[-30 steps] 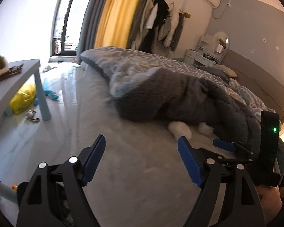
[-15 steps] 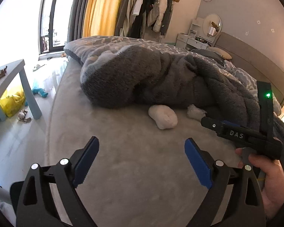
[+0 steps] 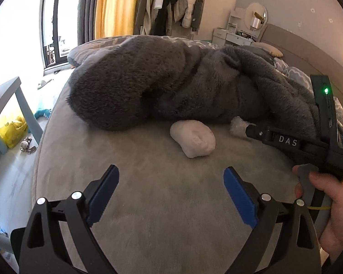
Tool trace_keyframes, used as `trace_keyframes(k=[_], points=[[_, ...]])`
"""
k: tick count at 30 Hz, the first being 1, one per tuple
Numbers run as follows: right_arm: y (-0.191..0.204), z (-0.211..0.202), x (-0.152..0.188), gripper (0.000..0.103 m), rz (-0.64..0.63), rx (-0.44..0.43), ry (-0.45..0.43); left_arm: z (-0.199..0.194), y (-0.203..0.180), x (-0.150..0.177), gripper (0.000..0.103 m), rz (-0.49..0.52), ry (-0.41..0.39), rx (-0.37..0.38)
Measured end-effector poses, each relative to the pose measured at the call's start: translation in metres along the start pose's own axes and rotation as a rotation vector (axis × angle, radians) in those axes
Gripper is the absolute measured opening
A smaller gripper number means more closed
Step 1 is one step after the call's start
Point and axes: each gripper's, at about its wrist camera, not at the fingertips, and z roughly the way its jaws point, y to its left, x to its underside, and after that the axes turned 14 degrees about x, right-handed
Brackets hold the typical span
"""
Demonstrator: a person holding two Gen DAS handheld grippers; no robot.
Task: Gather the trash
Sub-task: 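Reach the right gripper toward the small bubble-wrap piece by the blanket, then close the right gripper on the bubble wrap while left grasps the white sock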
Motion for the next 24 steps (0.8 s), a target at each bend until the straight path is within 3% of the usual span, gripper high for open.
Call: trace_keyframes(k=[15, 16, 17, 18, 24], points=[[0.015, 0.04, -0.01, 0.098, -0.01, 0.047, 0.021, 0.029, 0.013, 0.003, 0.095, -0.047, 0.037, -0.004], [0.016, 0.043, -0.01, 0.097, -0.011, 0.054, 0.027, 0.03, 0.012, 0.002, 0.095, -0.042, 0.04, -0.001], [0.014, 0.047, -0.012, 0.087, -0.008, 0.053, 0.036, 0.032, 0.012, 0.001, 0.095, -0.041, 0.043, 0.0], [0.014, 0.05, -0.013, 0.069, -0.006, 0.055, 0.047, 0.033, 0.012, 0.0, 0.095, -0.043, 0.045, 0.003], [0.001, 0.05, -0.015, 0.064, 0.002, 0.001, 0.076, 0.048, 0.009, -0.011, 0.095, -0.034, 0.065, 0.028]])
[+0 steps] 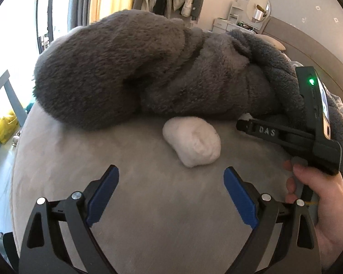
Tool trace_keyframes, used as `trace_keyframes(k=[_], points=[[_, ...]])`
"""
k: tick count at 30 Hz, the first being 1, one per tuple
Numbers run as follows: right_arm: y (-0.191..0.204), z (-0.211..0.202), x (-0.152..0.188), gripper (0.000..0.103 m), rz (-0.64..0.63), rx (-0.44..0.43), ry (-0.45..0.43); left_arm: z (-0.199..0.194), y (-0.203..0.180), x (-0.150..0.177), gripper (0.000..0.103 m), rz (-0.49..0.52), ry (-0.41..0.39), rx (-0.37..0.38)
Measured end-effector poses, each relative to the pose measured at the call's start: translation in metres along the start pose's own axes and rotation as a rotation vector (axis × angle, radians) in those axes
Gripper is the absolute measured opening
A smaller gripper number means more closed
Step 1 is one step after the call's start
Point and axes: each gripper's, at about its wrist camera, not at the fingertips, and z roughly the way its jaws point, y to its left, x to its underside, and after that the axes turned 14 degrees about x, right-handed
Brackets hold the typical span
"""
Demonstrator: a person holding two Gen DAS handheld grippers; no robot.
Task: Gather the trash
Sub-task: 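Close the right gripper on the bubble wrap while left grasps the white sock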
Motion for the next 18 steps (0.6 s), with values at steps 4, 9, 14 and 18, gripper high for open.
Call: trace_keyframes(k=[4, 9, 14, 18], points=[[0.002, -0.024, -0.004, 0.063, -0.029, -0.104, -0.024, 0.015, -0.006, -0.008, 0.095, 0.011, 0.006, 0.012], [-0.004, -0.054, -0.013, 0.063, -0.054, -0.183, -0.123, 0.033, -0.013, -0.009, 0.095, 0.021, 0.015, 0.004], [-0.025, -0.058, -0.013, 0.064, -0.03, -0.217, -0.133, 0.04, -0.008, -0.008, 0.094, -0.026, 0.008, -0.009], [-0.036, -0.06, -0.01, 0.064, -0.031, -0.232, -0.127, 0.044, -0.012, -0.017, 0.094, -0.044, -0.013, -0.019]])
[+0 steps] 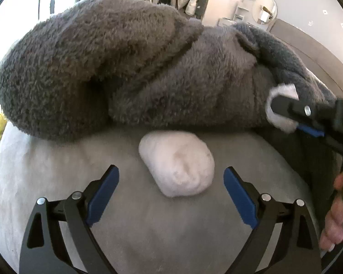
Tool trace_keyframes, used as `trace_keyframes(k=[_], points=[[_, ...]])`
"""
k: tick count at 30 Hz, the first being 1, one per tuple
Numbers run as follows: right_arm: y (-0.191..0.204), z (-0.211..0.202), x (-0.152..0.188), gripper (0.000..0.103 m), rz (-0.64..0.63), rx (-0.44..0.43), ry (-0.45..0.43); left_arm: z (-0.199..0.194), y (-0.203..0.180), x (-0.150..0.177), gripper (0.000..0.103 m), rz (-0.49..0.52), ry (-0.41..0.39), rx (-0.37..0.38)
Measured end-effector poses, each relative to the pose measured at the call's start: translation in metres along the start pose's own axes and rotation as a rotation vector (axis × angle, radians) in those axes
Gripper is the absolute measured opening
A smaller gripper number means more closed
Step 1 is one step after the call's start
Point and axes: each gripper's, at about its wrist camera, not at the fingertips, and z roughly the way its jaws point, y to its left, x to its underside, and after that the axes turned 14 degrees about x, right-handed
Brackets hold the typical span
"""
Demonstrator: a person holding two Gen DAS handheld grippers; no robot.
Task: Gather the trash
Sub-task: 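Close the right gripper on the bubble wrap while left grasps the white sock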
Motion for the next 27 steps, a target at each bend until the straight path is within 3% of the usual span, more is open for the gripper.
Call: trace_keyframes(k=[7, 9, 14, 20, 27], points=[[0.003, -0.002, -0.002, 0.064, -0.051, -0.038, 0.006, 0.016, -0.011, -0.006, 0.092, 0.023, 0.016, -0.019], [0.005, -0.006, 0.0, 0.064, -0.056, -0.042, 0.005, 0.023, -0.016, -0.003, 0.082, 0.046, 0.034, -0.043], [0.007, -0.013, 0.003, 0.064, -0.087, -0.047, -0.004, 0.028, -0.019, 0.0, 0.068, 0.051, 0.038, -0.061], [0.012, -0.017, 0.013, 0.064, -0.123, -0.025, 0.004, 0.005, -0.007, 0.007, 0.053, 0.039, -0.001, -0.036], [0.024, -0.032, 0.025, 0.063, -0.152, -0.008, -0.005, -0.034, -0.011, 0.015, 0.052, 0.041, -0.031, 0.004]])
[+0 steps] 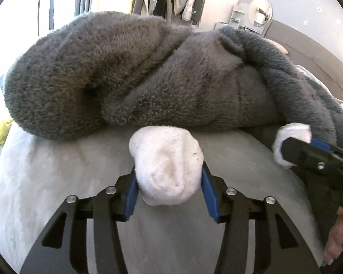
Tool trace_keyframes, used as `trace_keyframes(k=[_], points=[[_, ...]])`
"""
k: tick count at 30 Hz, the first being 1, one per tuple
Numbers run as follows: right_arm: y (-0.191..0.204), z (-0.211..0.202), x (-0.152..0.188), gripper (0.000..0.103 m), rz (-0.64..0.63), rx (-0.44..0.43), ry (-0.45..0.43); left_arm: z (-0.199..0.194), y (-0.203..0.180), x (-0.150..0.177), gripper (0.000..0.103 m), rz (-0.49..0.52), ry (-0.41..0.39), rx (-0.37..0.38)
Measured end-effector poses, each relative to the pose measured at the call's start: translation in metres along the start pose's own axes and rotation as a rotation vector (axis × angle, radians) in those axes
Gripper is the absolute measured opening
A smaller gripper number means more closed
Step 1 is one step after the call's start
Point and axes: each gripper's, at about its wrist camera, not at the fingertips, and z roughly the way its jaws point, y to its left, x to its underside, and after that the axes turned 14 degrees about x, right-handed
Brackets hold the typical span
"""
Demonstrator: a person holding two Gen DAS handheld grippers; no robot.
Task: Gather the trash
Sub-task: 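Close the right gripper on the bubble wrap while left grasps the white sock, then lift the sock and bubble wrap and carry both over the teal bin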
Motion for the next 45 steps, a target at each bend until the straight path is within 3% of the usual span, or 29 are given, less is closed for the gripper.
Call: trace_keyframes(k=[11, 21, 45], points=[[0.03, -0.032, 0.024, 0.063, -0.034, -0.001, -0.019, -0.052, -0.004, 0.032, 0.051, 0.016, -0.027, 0.004], [0.058, -0.046, 0.035, 0.063, -0.036, -0.032, -0.019, -0.075, -0.017, 0.035, 0.051, 0.012, -0.053, -0.016], [0.148, -0.052, 0.037, 0.063, -0.099, -0.094, -0.029, -0.146, 0.037, 0.048, 0.051, -0.02, -0.098, -0.092]])
